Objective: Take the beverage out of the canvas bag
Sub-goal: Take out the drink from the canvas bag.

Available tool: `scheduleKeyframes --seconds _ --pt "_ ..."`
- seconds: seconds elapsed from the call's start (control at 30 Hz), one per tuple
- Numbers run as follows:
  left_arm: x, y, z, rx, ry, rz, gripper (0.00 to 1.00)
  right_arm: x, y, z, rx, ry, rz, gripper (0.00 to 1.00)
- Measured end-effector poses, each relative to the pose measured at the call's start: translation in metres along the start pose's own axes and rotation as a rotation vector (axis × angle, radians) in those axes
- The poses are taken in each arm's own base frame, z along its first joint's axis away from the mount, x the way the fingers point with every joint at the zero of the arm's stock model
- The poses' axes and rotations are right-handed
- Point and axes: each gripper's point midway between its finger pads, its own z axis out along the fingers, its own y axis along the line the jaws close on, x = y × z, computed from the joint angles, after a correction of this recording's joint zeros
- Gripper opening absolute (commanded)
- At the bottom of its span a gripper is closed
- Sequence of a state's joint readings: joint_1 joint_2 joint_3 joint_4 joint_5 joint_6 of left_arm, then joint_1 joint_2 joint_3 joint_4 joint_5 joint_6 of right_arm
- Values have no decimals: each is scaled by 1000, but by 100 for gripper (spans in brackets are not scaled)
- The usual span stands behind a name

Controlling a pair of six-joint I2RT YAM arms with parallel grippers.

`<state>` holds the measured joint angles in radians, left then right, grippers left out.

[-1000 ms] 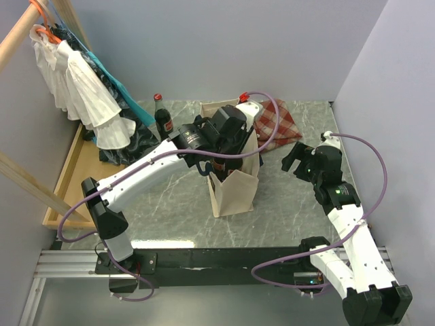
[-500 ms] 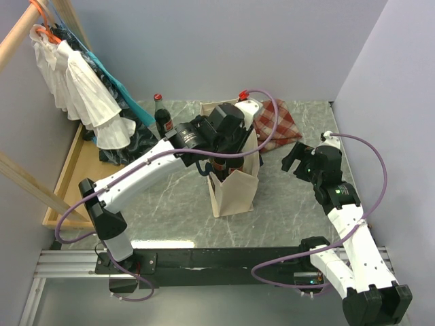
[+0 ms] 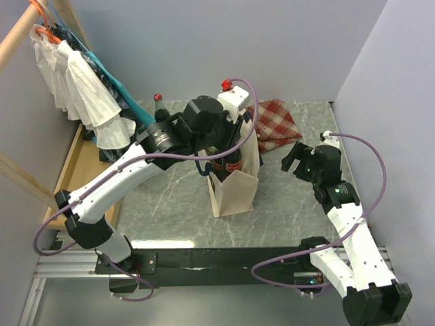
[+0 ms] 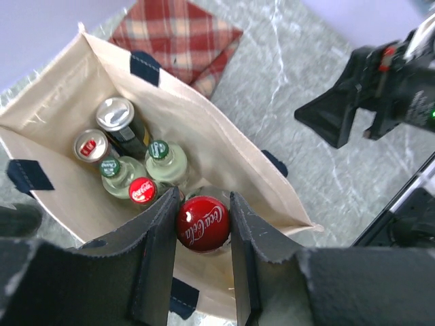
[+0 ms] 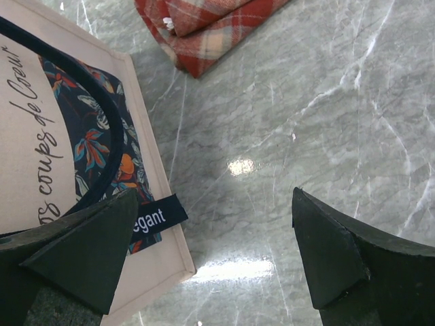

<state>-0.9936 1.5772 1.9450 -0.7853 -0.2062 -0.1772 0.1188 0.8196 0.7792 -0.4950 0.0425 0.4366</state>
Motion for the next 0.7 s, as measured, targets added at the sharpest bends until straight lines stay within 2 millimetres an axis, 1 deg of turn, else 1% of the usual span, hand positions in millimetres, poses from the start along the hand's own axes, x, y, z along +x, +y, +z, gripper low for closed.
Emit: scheduleKeyframes --seconds 0.27,0.7 --pt "-17 3 -25 9 -60 -9 1 1 0 0 1 2 0 100" --pt "-35 7 -52 16 -127 -5 1 1 0 1 1 3 -1 100"
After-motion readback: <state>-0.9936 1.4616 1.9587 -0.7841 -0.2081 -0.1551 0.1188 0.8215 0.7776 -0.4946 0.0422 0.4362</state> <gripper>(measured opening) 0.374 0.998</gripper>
